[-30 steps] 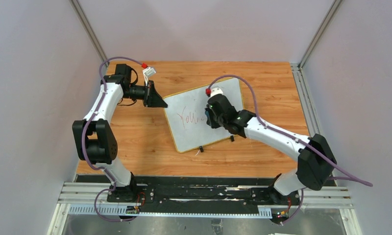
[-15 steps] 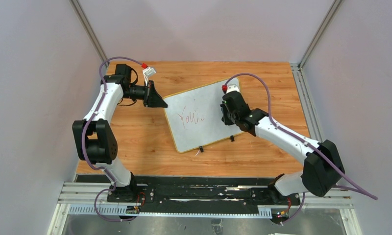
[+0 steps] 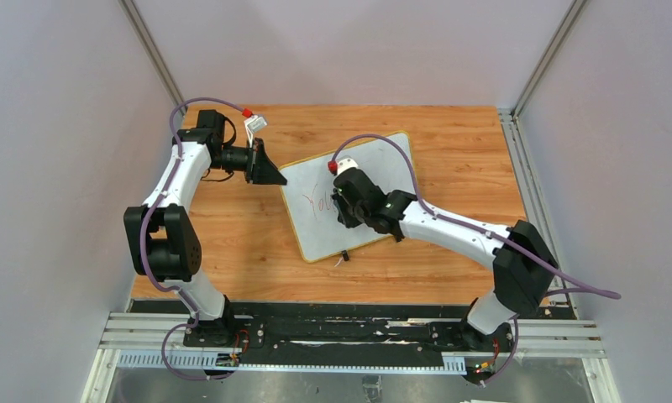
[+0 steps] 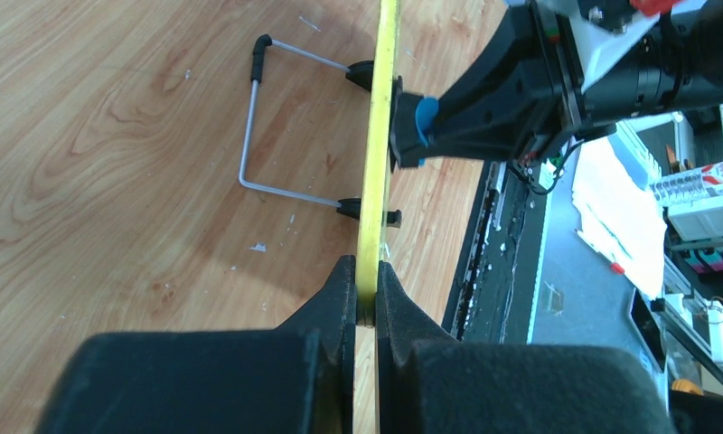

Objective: Erase the whiteboard

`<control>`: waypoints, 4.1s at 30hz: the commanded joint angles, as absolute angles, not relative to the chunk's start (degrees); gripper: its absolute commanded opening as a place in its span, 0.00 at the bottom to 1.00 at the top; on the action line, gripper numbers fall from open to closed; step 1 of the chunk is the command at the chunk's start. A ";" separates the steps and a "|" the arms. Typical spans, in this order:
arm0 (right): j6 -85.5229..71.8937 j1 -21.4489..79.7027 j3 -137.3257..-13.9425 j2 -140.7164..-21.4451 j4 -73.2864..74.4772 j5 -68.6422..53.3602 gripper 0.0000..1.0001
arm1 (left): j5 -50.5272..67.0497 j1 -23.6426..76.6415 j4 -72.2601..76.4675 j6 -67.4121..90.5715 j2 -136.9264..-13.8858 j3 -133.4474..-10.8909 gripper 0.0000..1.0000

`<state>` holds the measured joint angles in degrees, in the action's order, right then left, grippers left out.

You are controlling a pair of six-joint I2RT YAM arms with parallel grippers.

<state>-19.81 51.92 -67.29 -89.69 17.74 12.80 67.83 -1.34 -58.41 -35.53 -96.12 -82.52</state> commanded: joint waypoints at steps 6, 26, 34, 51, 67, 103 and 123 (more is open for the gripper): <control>-21.05 52.66 -68.02 -91.61 16.14 13.20 0.01 | 63.46 0.10 -59.77 -39.11 -96.61 -82.09 0.00; -16.97 40.55 -63.93 -82.41 18.85 14.04 0.01 | 63.28 0.19 -59.76 -39.13 -96.41 -82.10 0.00; -17.75 46.86 -72.34 -89.96 17.43 12.37 0.01 | 63.06 0.34 -59.77 -38.89 -96.21 -82.10 0.00; -17.50 54.49 -81.27 -99.14 18.53 11.89 0.01 | 63.02 0.36 -59.78 -38.94 -95.85 -81.83 0.00; -15.03 42.70 -73.05 -86.83 19.66 17.56 0.01 | 63.16 0.42 -59.77 -38.59 -95.71 -82.34 0.00; -20.28 51.91 -80.77 -96.65 20.72 14.33 0.01 | 63.20 0.44 -59.71 -37.45 -94.75 -82.47 0.00; -19.06 50.88 -83.49 -97.62 20.69 12.43 0.01 | 62.78 0.44 -59.77 -37.27 -95.05 -82.46 0.00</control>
